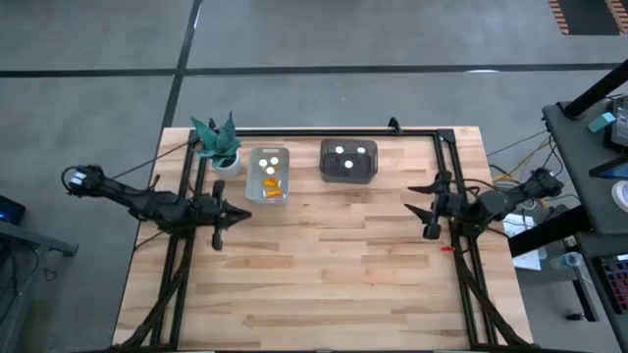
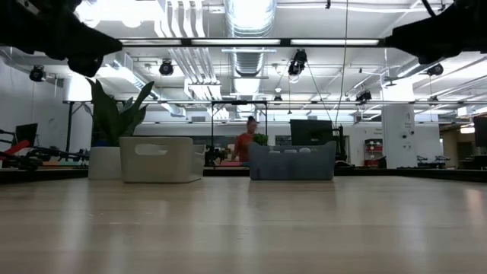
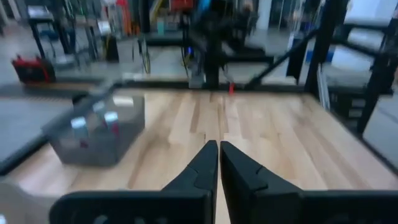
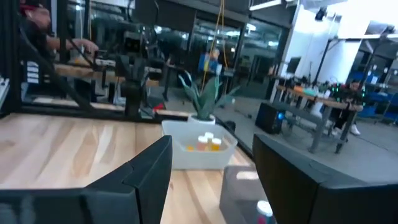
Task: Pick and place medicine bottles into bin by pill shape (circle, oval)
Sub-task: Return to Home Position
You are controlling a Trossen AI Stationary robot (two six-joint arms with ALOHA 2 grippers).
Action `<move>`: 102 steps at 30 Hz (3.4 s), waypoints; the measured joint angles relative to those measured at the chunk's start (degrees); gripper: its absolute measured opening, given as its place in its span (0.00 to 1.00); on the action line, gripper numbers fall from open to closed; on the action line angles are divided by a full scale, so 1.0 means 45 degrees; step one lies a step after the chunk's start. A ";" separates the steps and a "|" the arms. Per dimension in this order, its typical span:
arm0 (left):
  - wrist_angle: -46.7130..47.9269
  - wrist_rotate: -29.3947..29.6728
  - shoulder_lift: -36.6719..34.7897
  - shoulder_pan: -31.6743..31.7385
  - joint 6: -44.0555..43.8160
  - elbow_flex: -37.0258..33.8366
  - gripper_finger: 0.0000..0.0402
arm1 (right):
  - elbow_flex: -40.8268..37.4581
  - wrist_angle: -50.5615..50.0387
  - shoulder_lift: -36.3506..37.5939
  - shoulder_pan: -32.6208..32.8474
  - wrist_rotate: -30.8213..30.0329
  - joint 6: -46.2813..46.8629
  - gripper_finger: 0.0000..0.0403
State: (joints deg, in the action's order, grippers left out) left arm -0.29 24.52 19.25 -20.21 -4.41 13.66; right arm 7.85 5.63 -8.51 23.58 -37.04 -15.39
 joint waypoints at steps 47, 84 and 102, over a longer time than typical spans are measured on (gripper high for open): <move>-0.1424 0.0281 -0.3254 -0.0005 0.2473 -0.2948 0.00 | -0.1597 -0.0437 0.1107 -0.2333 -0.0446 0.2752 0.53; -0.1438 0.0283 -0.1188 -0.0005 0.2454 -0.2980 0.00 | -0.1607 -0.0428 0.1107 -0.2333 -0.0446 0.2733 0.53; -0.1453 0.0281 -0.0639 -0.0005 0.2454 -0.2980 0.00 | -0.1612 -0.0427 0.1107 -0.2333 -0.0446 0.2743 0.53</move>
State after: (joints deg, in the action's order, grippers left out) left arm -6.83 25.78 16.38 -20.23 6.63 0.25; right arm 0.60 3.70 -3.53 13.08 -39.05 -3.05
